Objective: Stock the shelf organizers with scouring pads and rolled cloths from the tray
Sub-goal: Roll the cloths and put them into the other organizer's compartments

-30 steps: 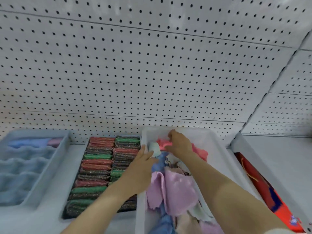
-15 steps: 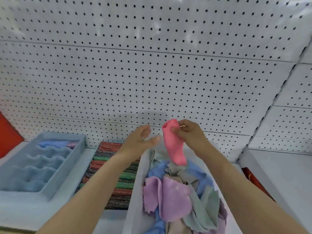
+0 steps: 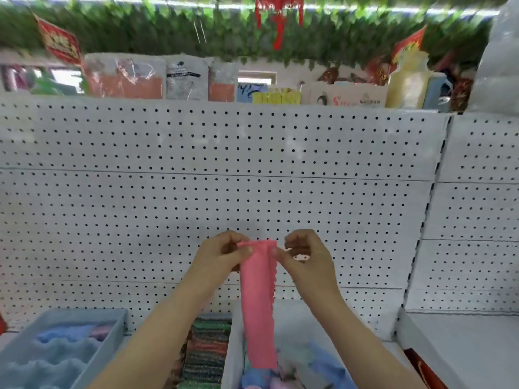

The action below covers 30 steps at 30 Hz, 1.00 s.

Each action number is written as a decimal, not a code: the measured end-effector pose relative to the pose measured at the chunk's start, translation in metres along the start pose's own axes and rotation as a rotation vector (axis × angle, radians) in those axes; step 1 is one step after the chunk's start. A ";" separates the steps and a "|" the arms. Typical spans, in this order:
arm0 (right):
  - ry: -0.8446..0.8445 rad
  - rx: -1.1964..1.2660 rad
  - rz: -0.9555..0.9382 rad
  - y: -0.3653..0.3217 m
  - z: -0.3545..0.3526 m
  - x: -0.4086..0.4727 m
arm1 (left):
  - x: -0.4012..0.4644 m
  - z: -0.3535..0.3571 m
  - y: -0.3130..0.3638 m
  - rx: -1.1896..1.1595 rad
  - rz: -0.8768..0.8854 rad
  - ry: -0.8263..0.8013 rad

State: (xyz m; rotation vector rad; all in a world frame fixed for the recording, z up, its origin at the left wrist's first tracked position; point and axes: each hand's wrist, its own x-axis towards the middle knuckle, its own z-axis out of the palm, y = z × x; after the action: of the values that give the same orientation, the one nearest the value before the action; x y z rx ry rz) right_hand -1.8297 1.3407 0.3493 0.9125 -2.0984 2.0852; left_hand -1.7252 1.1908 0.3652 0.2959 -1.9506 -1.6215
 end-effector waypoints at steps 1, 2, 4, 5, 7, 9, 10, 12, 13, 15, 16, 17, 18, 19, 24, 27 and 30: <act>0.009 -0.011 -0.045 -0.003 0.003 0.000 | 0.001 -0.004 0.003 -0.006 0.008 -0.009; -0.008 -0.016 -0.067 -0.006 0.007 0.000 | 0.003 -0.007 0.005 -0.009 0.013 -0.015; -0.073 -0.058 -0.069 -0.011 0.017 0.001 | 0.004 -0.013 0.010 -0.004 0.026 -0.034; -0.085 -0.088 -0.066 -0.012 0.022 0.001 | 0.005 -0.015 0.012 0.001 0.033 -0.040; -0.019 -0.120 -0.078 -0.014 0.032 0.000 | 0.006 -0.020 0.015 -0.008 0.043 -0.025; 0.119 -0.095 -0.123 -0.016 0.038 -0.002 | 0.007 -0.025 0.017 -0.041 0.042 0.007; 0.158 -0.087 -0.151 -0.017 0.041 -0.004 | 0.007 -0.028 0.018 -0.052 0.043 0.018; 0.135 -0.100 -0.173 -0.019 0.047 -0.005 | 0.008 -0.031 0.019 -0.056 0.047 0.032; 0.100 -0.110 -0.161 -0.020 0.050 -0.004 | 0.008 -0.032 0.019 -0.059 0.050 0.029; 0.033 -0.101 -0.100 -0.022 0.055 -0.002 | 0.008 -0.034 0.020 -0.078 0.055 0.007; 0.000 -0.070 -0.060 -0.023 0.057 -0.001 | 0.007 -0.035 0.020 -0.088 0.060 -0.005; -0.033 -0.020 -0.019 -0.024 0.059 0.001 | 0.007 -0.035 0.020 -0.094 0.063 -0.014; -0.070 0.039 0.022 -0.024 0.060 0.002 | 0.007 -0.036 0.019 -0.096 0.062 -0.016; -0.106 0.099 0.058 -0.025 0.061 0.003 | 0.008 -0.036 0.018 -0.098 0.057 -0.013; -0.282 0.327 0.124 -0.033 0.052 0.006 | 0.013 -0.049 0.012 -0.050 0.137 -0.186; -0.387 0.352 0.104 -0.044 0.044 0.010 | 0.016 -0.054 0.019 0.002 0.181 -0.382; -0.363 0.274 0.070 -0.048 0.040 0.015 | 0.021 -0.053 0.024 -0.014 0.166 -0.338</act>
State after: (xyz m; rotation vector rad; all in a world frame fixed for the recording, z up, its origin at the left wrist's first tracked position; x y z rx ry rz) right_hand -1.8066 1.3016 0.3949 1.3629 -2.0479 2.4455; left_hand -1.7080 1.1422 0.3996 -0.1544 -2.1423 -1.6569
